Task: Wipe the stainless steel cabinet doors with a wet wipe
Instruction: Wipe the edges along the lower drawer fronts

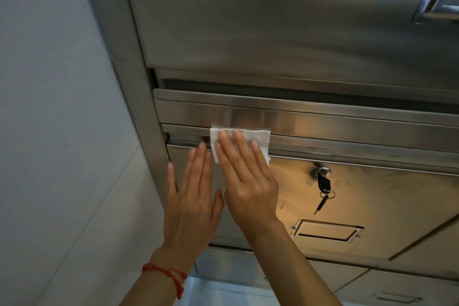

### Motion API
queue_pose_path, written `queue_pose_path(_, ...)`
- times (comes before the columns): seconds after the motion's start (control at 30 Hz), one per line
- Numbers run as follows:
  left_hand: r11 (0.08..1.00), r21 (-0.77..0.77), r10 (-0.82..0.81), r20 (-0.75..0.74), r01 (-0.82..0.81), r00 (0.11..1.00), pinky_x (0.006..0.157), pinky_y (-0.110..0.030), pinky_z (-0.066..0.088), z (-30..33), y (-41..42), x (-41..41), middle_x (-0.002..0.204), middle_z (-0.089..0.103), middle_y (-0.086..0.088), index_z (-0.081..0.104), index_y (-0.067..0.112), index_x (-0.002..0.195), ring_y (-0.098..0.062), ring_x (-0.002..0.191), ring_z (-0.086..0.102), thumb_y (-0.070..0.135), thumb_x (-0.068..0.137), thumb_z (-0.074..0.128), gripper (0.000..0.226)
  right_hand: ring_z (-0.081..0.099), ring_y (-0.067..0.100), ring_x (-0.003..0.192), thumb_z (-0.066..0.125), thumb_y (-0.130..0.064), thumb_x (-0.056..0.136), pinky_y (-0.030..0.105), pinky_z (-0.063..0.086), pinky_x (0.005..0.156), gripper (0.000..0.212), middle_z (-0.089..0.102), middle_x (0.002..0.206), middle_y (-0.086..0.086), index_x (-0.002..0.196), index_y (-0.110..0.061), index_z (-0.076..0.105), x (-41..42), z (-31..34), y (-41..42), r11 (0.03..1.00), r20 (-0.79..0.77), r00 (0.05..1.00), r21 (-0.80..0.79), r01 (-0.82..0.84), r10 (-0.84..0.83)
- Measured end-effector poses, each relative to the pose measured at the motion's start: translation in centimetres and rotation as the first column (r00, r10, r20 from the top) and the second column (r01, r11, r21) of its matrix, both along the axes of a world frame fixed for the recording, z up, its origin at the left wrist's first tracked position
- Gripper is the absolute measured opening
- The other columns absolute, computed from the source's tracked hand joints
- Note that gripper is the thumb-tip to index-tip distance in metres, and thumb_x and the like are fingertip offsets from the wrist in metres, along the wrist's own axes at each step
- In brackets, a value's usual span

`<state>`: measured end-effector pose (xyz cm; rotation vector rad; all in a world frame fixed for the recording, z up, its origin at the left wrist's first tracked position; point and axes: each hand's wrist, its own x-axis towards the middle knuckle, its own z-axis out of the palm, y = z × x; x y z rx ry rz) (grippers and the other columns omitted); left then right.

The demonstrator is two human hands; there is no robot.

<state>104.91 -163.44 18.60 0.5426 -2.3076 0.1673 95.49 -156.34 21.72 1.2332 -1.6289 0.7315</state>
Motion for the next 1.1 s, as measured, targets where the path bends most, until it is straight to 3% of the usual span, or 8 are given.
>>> queue_pose_path(0.13, 1.000, 0.019, -0.009, -0.008, 0.009, 1.000, 0.107, -0.060, 0.026, 0.0, 0.1, 0.0, 0.150, 0.030, -0.019, 0.024, 0.000, 0.144, -0.028, 0.141, 0.024, 0.035, 0.096, 0.035, 0.060, 0.048, 0.025, 0.129, 0.050, -0.006, 0.094, 0.041, 0.040, 0.107, 0.033, 0.054, 0.134, 0.013, 0.125, -0.003, 0.060, 0.2, 0.1, -0.4, 1.000, -0.002, 1.000, 0.019, -0.007, 0.007)
queue_pose_path(0.4, 0.998, 0.069, 0.002, -0.015, 0.000, 1.000, 0.108, -0.056, 0.026, 0.1, 0.7, 0.7, 0.149, 0.032, -0.019, 0.027, -0.001, 0.143, -0.029, 0.139, 0.027, 0.031, 0.093, 0.040, 0.061, 0.051, 0.028, 0.126, 0.048, 0.000, 0.093, 0.042, 0.044, 0.102, 0.031, 0.057, 0.130, 0.017, 0.121, 0.001, 0.061, 0.4, 0.5, 0.4, 0.998, 0.000, 0.999, 0.021, -0.053, 0.053)
queue_pose_path(0.57, 0.993, 0.117, 0.000, -0.037, 0.005, 0.999, 0.108, -0.053, 0.028, 0.9, 1.3, 1.2, 0.149, 0.033, -0.018, 0.028, 0.001, 0.143, -0.028, 0.139, 0.028, 0.029, 0.093, 0.037, 0.058, 0.055, 0.030, 0.120, 0.023, 0.004, 0.100, 0.041, 0.048, 0.099, 0.044, 0.060, 0.124, 0.021, 0.115, 0.005, 0.064, 0.4, 1.0, 1.5, 0.997, 0.032, 0.996, -0.002, -0.083, 0.083)
queue_pose_path(0.7, 0.988, 0.150, -0.024, -0.054, 0.032, 0.998, 0.107, -0.052, 0.033, 1.8, 2.1, 1.3, 0.147, 0.036, -0.017, 0.030, 0.004, 0.142, -0.027, 0.137, 0.030, 0.029, 0.093, 0.035, 0.056, 0.057, 0.032, 0.118, 0.017, 0.003, 0.101, 0.041, 0.050, 0.095, 0.049, 0.061, 0.122, 0.021, 0.114, 0.006, 0.064, 0.7, 1.5, 2.8, 0.998, 0.052, 0.997, 0.004, -0.065, 0.064)
queue_pose_path(0.9, 0.983, 0.167, -0.062, -0.065, 0.072, 0.996, 0.104, -0.052, 0.035, 3.5, 3.4, 1.7, 0.142, 0.045, -0.016, 0.037, 0.004, 0.138, -0.026, 0.133, 0.035, 0.038, 0.101, 0.015, 0.055, 0.058, 0.031, 0.117, 0.018, 0.001, 0.101, 0.038, 0.048, 0.098, 0.049, 0.062, 0.122, 0.020, 0.114, 0.004, 0.066, 0.9, 2.5, 5.1, 0.999, 0.052, 0.998, 0.040, -0.023, 0.021)
queue_pose_path(1.1, 0.983, 0.160, -0.081, -0.070, 0.091, 0.994, 0.103, -0.055, 0.036, 5.5, 4.8, 2.1, 0.136, 0.051, -0.016, 0.039, 0.005, 0.135, -0.026, 0.130, 0.039, 0.040, 0.101, 0.016, 0.053, 0.061, 0.029, 0.114, 0.026, 0.004, 0.099, 0.037, 0.049, 0.096, 0.043, 0.064, 0.119, 0.017, 0.113, 0.002, 0.067, 1.0, 3.9, 8.2, 0.996, 0.049, 0.997, 0.071, 0.061, -0.065)
